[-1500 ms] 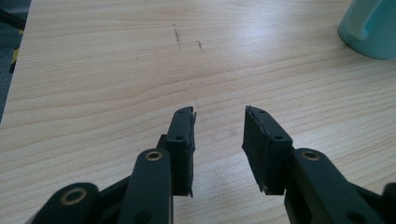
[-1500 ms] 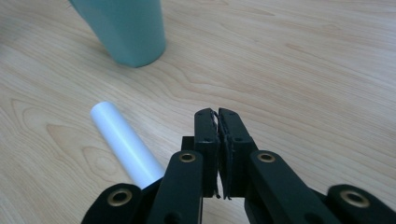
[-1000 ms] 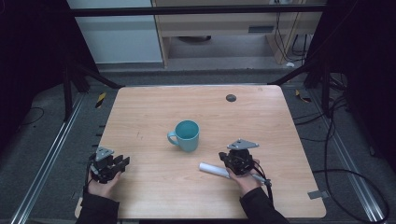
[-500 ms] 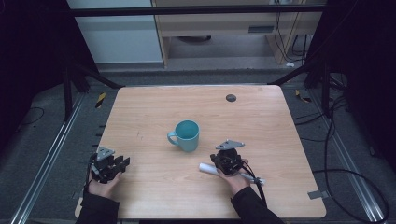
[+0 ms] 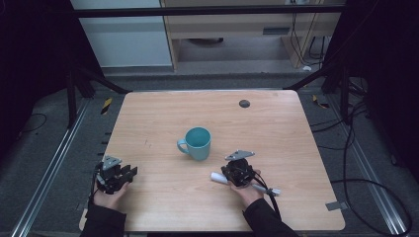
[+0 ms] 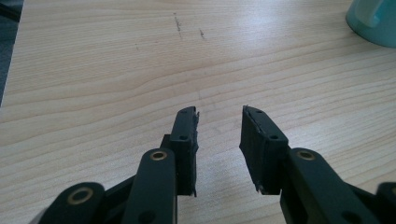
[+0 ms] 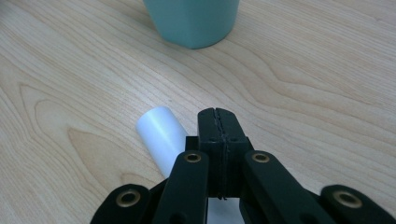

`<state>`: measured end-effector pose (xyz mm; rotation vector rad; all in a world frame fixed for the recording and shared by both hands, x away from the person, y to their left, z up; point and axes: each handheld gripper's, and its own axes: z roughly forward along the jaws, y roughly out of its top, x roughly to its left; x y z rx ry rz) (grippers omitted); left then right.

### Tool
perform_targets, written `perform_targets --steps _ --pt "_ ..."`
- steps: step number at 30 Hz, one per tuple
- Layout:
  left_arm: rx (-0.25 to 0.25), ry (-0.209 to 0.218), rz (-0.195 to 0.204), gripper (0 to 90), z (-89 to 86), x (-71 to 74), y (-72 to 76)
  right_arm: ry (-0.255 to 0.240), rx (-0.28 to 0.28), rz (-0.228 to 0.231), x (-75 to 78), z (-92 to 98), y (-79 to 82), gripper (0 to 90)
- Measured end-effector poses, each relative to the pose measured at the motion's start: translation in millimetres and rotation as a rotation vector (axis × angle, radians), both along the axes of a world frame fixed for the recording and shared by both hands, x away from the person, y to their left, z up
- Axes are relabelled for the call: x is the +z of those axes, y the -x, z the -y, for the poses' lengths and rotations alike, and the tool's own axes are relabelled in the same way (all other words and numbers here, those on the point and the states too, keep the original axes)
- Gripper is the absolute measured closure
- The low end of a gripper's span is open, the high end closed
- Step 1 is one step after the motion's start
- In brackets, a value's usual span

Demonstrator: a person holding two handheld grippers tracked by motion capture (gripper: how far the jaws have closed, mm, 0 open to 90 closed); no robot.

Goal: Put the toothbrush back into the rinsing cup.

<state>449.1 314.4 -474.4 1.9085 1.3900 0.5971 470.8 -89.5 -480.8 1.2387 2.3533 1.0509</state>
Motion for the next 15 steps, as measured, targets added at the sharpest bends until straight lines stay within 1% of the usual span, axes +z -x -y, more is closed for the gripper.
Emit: perform_targets --steps 11,15 --pt "0.001 0.001 0.002 65.5 -0.2 0.1 0.3 0.011 0.026 -0.013 -0.8 -3.6 3.3 90.0" --pt "0.000 0.000 0.002 65.3 -0.4 0.2 0.5 0.016 0.049 -0.015 -0.6 -6.0 6.3 90.0"
